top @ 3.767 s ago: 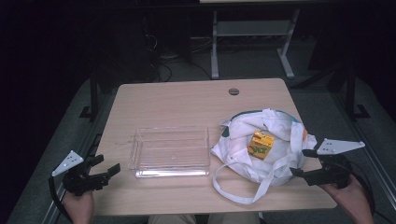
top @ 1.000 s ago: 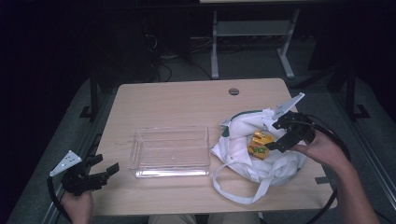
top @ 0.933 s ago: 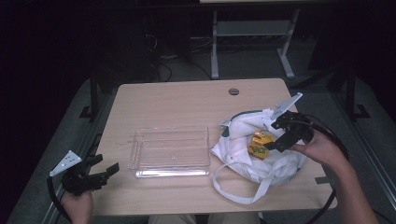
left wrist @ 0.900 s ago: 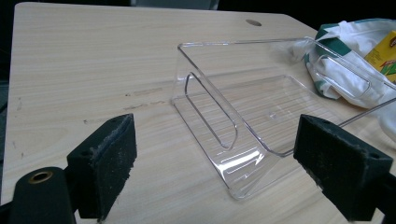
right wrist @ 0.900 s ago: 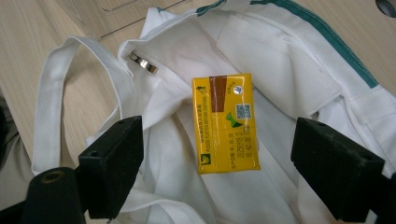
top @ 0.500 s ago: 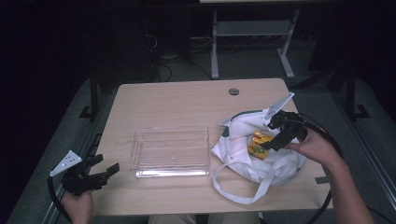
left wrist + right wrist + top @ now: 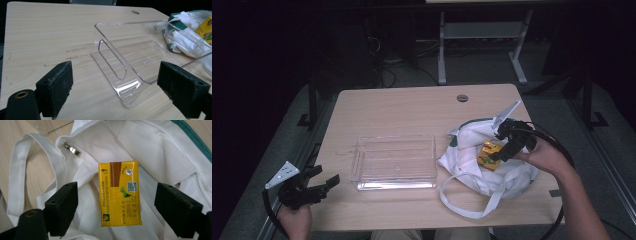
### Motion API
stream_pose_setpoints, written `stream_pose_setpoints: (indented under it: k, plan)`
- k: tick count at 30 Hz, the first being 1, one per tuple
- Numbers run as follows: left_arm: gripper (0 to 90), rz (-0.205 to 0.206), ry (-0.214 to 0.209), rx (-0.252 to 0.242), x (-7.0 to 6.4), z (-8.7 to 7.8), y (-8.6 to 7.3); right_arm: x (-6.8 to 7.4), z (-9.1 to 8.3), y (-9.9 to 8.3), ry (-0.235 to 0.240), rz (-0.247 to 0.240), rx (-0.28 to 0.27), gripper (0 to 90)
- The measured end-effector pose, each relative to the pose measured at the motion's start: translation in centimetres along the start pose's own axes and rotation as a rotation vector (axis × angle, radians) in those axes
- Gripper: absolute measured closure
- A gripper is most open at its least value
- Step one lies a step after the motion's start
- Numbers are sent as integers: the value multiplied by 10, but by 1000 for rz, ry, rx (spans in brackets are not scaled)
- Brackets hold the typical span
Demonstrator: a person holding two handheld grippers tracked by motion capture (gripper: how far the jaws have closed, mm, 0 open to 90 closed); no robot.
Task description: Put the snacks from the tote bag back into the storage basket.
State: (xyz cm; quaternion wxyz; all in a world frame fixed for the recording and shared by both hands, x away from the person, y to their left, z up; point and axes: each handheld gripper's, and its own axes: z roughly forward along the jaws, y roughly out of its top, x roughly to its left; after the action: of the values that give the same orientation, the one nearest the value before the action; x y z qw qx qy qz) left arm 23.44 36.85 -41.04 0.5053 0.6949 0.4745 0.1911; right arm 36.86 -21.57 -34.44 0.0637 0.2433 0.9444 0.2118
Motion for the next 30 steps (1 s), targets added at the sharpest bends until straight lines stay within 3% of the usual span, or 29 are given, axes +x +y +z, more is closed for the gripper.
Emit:
stream_pose_setpoints:
  k: [30]
  plan:
    - [127, -10, 0, -5, 1, -1, 0, -2, 18, -6, 10, 17, 13, 306]
